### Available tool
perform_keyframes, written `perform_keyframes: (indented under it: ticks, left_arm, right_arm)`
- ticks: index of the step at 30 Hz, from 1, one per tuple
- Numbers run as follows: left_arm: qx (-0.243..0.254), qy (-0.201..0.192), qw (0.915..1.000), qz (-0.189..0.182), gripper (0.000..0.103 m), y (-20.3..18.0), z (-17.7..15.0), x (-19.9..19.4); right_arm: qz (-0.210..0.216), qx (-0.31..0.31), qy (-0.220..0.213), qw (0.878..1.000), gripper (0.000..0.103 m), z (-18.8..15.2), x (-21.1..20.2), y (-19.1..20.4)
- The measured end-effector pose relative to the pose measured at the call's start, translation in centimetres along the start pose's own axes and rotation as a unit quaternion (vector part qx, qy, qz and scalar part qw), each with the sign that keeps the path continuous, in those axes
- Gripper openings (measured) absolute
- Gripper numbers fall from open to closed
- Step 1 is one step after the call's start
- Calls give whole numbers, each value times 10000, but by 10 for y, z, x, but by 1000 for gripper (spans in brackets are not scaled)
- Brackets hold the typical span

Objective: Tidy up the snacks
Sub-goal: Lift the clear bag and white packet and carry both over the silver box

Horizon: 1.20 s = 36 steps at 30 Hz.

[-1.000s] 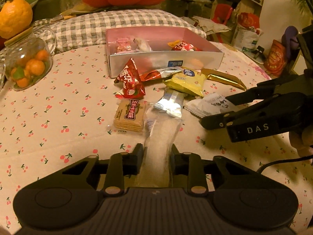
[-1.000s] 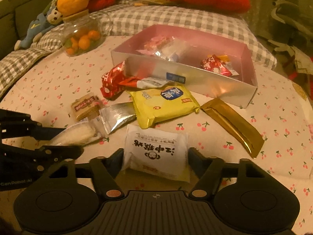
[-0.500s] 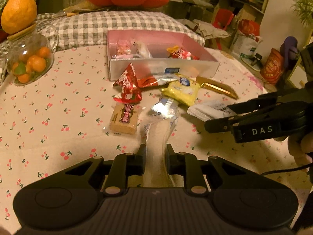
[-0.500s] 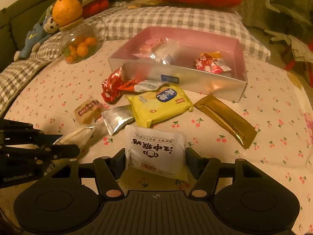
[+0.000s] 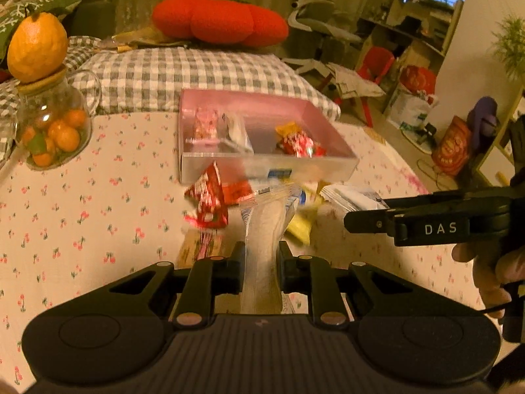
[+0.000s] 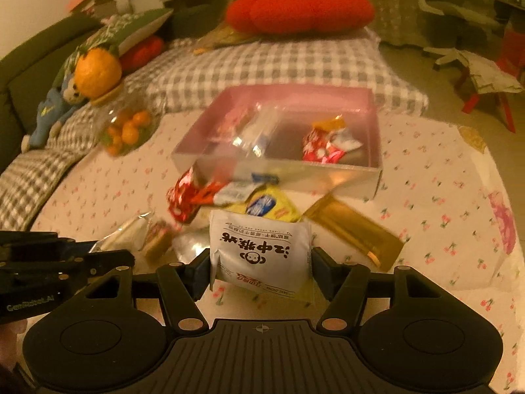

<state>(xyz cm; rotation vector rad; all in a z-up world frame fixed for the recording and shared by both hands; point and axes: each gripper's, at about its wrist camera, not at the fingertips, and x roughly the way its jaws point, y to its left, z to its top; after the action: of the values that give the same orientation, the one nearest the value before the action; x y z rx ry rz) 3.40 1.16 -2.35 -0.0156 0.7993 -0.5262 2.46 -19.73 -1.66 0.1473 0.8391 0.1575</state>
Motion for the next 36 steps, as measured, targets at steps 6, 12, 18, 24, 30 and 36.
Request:
perform_keyframes:
  ticks: [6, 12, 18, 24, 30, 36]
  left_arm:
    - [-83, -22, 10000, -15, 17, 2, 25, 15]
    - [-134, -58, 9999, -56, 17, 3, 50, 36]
    - [-188, 61, 9998, -28, 17, -1, 76, 72]
    - [-377, 104, 9992, 6, 17, 0, 100, 104]
    - [-438, 240, 9987, 47, 17, -1, 114, 133]
    - [-408, 340, 9985, 158, 17, -3, 122, 157]
  right_arm:
    - [-41, 184, -118, 9998, 64, 25, 7, -15]
    - [-86, 300, -302, 9991, 64, 60, 22, -31]
    - [-287, 433, -373, 9980, 64, 90, 48, -51]
    - [-388, 476, -436, 9972, 64, 114, 74, -70]
    - [-430, 521, -422, 9968, 64, 133, 96, -84]
    - [-506, 481, -345, 9970, 64, 144, 120, -90]
